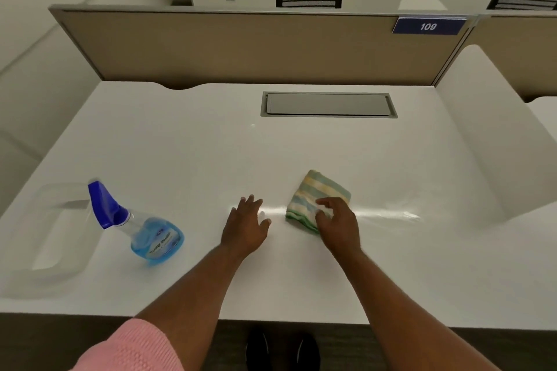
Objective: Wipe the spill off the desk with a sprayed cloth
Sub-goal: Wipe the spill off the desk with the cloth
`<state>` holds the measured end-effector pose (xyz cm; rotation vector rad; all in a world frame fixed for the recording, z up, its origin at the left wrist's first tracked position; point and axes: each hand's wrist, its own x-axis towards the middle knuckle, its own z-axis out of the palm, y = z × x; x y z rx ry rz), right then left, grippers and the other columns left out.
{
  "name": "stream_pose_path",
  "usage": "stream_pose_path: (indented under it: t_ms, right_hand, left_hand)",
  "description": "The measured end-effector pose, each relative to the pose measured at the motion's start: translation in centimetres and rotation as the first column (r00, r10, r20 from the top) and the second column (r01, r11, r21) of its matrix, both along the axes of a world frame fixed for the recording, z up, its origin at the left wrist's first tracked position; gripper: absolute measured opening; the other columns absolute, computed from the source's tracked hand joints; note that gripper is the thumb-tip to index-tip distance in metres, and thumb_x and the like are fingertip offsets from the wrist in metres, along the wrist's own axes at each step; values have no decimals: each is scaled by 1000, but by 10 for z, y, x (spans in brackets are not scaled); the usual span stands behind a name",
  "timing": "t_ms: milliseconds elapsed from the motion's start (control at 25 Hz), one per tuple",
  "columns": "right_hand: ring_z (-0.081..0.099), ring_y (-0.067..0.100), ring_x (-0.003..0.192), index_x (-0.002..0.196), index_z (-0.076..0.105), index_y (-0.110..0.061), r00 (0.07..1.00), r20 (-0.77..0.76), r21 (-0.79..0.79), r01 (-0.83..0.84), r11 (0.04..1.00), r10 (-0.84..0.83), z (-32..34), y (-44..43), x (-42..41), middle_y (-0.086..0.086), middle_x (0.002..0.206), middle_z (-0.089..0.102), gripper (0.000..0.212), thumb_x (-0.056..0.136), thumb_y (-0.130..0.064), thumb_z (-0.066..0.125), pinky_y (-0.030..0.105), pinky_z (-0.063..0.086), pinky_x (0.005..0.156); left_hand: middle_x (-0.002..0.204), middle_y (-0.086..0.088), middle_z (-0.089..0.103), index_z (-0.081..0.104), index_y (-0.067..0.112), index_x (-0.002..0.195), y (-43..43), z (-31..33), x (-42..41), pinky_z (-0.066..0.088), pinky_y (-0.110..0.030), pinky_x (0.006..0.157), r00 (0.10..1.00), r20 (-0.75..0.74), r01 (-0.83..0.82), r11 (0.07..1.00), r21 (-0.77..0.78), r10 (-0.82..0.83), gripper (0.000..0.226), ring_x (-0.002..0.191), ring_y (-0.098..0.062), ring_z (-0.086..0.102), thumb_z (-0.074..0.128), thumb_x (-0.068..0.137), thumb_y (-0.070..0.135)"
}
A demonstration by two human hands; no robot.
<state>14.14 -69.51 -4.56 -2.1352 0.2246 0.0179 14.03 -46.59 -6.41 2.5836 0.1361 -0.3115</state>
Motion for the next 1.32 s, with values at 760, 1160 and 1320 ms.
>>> stream_pose_path:
  t_ms: [760, 1160, 1320]
  right_hand:
    - [1, 24, 159, 164, 11, -18, 958, -38, -653, -239, 718, 284, -85, 46, 93, 7, 172, 7, 84, 99, -68, 29, 50, -2, 127]
    - [1, 22, 159, 164, 16, -17, 868, -23, -634, -396, 664, 496, -87, 104, 66, 8, 172, 7, 83, 98, -65, 33, 52, 4, 127]
    - [-1, 19, 159, 164, 15, -17, 886, -13, -655, -358, 665, 464, -88, 68, 40, 6, 172, 6, 83, 98, -64, 35, 51, 6, 127]
  left_hand:
    - [171, -11, 2, 8, 11, 163, 65, -77, 47, 2, -49, 127, 987, 138, 32, 948, 316, -80, 79, 158, -26, -2, 15, 101, 59]
    - [171, -11, 6, 11, 11, 162, 66, -80, 47, 7, -51, 127, 980, 172, 35, 938, 345, -100, 76, 158, -27, 3, 18, 102, 56]
    - [171, -10, 4, 8, 12, 163, 67, -80, 47, 5, -50, 128, 981, 171, 34, 944, 330, -95, 77, 158, -26, 0, 18, 102, 57]
